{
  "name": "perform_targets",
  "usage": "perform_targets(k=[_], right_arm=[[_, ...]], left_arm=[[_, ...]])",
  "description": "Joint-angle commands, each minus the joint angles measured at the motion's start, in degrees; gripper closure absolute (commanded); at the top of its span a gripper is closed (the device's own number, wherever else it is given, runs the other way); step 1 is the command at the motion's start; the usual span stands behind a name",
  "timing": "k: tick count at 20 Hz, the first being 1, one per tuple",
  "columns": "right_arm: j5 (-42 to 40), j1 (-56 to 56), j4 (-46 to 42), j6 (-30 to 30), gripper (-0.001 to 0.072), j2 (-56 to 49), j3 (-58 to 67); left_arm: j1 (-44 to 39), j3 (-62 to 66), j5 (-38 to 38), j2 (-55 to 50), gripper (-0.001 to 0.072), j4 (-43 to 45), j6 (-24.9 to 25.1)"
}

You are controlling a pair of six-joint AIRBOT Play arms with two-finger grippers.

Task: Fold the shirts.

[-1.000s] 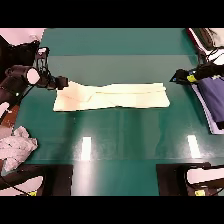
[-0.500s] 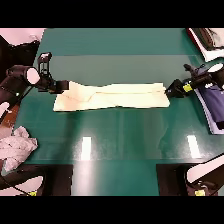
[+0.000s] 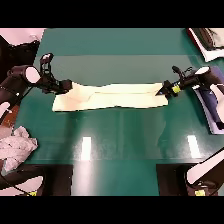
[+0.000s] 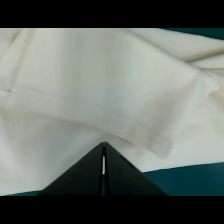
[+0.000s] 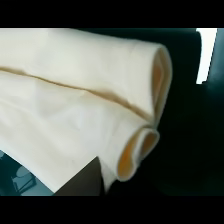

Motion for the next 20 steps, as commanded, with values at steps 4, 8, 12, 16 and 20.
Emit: perform_targets(k=[4,8,12,16,20], right_arm=[[-0.9,0.7,8.2,-4.9,0.07,5.0,0.1],[-1.2,1.4,13.9,-4.9,0.0701,12.7,0.2],[-2.8,3.8,20.1,-4.9,0.0702,20.1,0.2],[-4.6,8.6,20.0,-4.5,0.0702,23.8,2.0],[-5.2,14.6,14.4,-1.7,0.0702,23.6,8.4]], left_arm=[[-6.7,0.0,6.1,-0.1,0.0683,-2.4,1.9],[-11.7,4.0,8.9,-5.6,0.0683,-4.8,2.0],[-17.0,13.2,8.2,-17.4,0.0683,-11.1,7.3],[-20.3,21.7,3.8,-28.7,0.0682,-11.9,8.0],[-20.1,24.0,4.4,-31.4,0.0683,-12.5,8.0]])
